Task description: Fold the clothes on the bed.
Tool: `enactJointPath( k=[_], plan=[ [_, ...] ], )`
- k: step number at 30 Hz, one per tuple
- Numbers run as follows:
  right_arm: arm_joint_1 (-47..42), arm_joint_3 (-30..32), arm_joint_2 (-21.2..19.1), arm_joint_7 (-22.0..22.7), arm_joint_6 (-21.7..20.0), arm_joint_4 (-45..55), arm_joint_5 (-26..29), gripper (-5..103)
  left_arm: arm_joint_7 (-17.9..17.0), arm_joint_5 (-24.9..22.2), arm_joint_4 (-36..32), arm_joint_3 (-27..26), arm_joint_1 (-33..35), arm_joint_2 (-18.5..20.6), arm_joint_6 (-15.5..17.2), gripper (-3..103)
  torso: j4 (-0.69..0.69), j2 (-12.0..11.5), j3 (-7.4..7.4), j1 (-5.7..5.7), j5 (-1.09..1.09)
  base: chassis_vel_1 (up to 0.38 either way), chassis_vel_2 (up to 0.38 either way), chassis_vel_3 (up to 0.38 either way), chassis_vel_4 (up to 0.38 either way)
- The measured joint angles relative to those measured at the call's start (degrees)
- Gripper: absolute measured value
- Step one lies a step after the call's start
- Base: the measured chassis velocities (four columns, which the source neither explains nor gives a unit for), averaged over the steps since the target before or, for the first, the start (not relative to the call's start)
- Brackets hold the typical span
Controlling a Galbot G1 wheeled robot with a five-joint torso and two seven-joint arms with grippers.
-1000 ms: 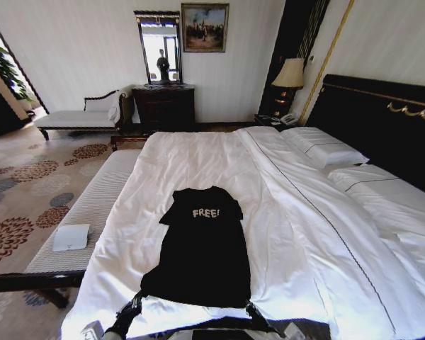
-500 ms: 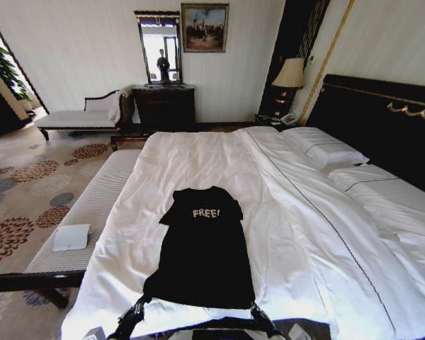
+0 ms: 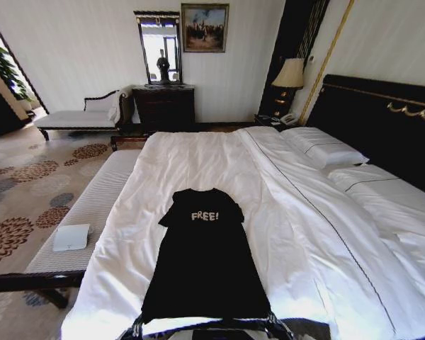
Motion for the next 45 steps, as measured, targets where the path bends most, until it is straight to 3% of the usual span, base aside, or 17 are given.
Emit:
enactJointPath(
  k=[28, 34, 45],
  plan=[
    [-2.42, -3.26, 2.15, 1.65, 5.85, -3.25, -5.16, 1, -0.5, 0.28, 0.88, 0.09, 0.44, -0.07, -1.42, 1, 0.0, -0.01, 0.01, 0.02, 0.0, 0.033, -0.023, -0.037, 0.023],
    [-2.37, -3.51, 2.26, 2.15, 9.66, -5.16, -5.72, 1, -0.5, 0.54, 1.36, 0.49, 0.63, -0.36, -1.45, 1, -0.01, 0.02, -0.02, -0.04, 0.0, 0.2, -0.157, -0.207, 0.157],
    [1.69, -4.04, 2.44, 2.62, 8.63, -9.44, -4.93, 1, -0.88, 0.74, 3.89, 0.69, -0.05, 0.36, -1.27, 1, 0.0, -0.04, 0.04, 0.07, 0.01, 0.029, -0.036, -0.027, 0.021]
  ],
)
